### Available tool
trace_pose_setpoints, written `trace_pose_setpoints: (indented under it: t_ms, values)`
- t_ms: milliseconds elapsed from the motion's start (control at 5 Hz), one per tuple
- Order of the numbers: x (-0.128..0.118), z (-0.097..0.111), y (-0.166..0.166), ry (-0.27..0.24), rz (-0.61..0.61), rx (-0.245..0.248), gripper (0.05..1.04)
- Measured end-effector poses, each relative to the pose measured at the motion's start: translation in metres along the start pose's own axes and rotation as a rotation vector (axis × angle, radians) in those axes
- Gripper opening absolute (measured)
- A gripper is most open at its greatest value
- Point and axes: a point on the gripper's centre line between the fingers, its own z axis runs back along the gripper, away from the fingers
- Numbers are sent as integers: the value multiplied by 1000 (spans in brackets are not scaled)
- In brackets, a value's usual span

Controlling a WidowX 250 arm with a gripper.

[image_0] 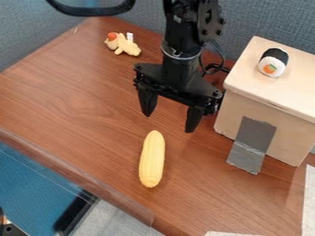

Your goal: Move the orange carrot to the left side of the yellow corn

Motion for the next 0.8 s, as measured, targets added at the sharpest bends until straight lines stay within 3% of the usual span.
trace_pose_setpoints:
  t_ms: [200, 400, 600, 800]
  values:
    - [-4, -8, 1, 32, -2, 7, 1001]
    - [24, -27, 25, 79, 91, 15, 1001]
    - [57, -44, 40, 97, 146, 1, 1001]
    - [91, -60, 58, 99, 221, 21, 1001]
